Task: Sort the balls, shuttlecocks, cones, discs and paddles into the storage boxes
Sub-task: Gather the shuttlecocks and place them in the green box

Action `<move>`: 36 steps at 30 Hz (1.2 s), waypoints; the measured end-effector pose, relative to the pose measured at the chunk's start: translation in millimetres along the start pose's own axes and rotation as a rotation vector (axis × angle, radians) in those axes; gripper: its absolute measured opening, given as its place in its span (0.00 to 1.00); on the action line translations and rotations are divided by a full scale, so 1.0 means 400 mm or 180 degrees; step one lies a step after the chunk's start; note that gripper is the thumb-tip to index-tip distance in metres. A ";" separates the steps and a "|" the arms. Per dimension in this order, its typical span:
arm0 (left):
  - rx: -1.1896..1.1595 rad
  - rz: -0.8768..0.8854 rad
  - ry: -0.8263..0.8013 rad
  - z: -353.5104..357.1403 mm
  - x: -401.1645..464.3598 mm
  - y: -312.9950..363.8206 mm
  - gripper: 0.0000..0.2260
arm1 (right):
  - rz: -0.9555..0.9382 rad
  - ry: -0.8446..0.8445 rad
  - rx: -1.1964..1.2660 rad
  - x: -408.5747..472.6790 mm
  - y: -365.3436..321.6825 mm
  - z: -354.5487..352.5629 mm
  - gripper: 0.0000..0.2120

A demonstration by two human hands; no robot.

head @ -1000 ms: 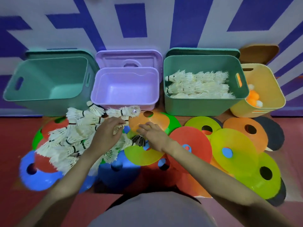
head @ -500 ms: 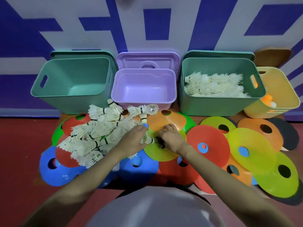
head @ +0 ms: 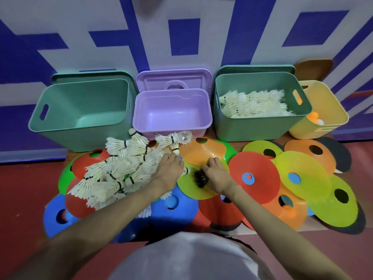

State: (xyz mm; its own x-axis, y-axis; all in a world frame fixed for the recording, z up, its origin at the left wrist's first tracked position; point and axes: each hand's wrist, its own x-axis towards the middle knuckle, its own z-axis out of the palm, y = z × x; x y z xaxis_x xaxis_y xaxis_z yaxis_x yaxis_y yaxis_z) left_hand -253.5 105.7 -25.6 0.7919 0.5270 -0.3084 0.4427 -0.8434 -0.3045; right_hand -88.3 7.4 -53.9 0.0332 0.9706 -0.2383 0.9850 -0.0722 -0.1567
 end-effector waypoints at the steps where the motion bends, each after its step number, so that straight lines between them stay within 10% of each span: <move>1: -0.0050 -0.0014 0.0057 0.003 0.001 -0.001 0.17 | 0.0057 0.0146 0.0126 -0.006 0.002 -0.002 0.18; 12: -0.3640 -0.0716 0.0936 -0.032 -0.046 -0.010 0.23 | 0.1099 0.1776 0.2156 -0.105 0.022 -0.049 0.22; 20: -0.5074 -0.0820 0.0666 -0.072 -0.064 0.007 0.29 | 0.0774 0.1731 0.2615 -0.112 -0.014 -0.119 0.22; 28: -0.5466 -0.0685 0.0575 -0.120 -0.080 0.007 0.42 | 0.0957 0.1723 0.3038 -0.087 -0.021 -0.136 0.19; 36: -0.4701 -0.1215 0.1222 -0.084 -0.112 -0.018 0.26 | 0.0789 0.1802 0.3127 -0.087 -0.042 -0.156 0.28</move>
State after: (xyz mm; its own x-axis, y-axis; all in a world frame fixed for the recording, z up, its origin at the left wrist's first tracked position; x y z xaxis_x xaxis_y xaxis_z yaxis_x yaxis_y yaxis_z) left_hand -278.1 84.5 20.8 0.4954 0.8612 -0.1138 0.4555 -0.1461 0.8782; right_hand -95.6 -10.9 16.6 0.5223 0.8508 0.0573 0.3934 -0.1808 -0.9014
